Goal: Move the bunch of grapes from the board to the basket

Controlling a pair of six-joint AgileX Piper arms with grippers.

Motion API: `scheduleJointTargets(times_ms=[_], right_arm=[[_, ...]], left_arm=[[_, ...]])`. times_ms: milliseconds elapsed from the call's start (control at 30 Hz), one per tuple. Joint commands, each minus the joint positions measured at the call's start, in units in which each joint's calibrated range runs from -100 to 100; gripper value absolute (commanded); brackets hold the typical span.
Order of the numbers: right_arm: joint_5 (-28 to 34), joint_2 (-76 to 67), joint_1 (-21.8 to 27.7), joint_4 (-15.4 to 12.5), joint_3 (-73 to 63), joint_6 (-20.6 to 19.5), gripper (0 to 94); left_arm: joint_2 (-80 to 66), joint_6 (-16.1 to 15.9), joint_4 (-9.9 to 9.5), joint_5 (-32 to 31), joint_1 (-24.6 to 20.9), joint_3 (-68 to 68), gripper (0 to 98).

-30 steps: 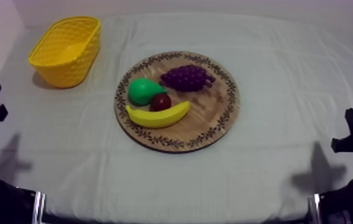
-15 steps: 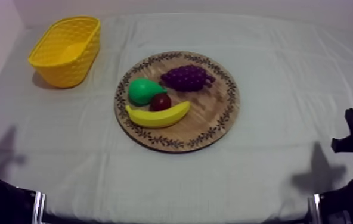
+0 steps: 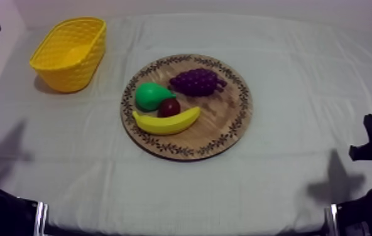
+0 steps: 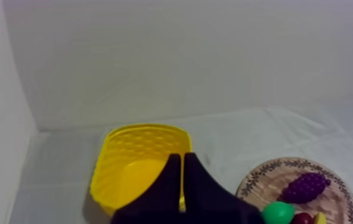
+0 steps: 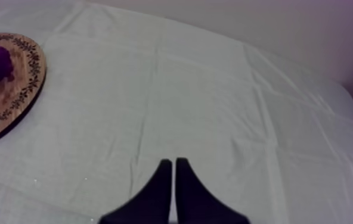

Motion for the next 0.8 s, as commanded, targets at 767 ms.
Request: scheduleJointTargets(times_ms=[767], right_arm=[[0.01,-0.02,0.02,0.00,0.04,0.07,0.2]], left_arm=[[34.11,-3.39,0.51,8.80,10.88,-31.32,0.0]])
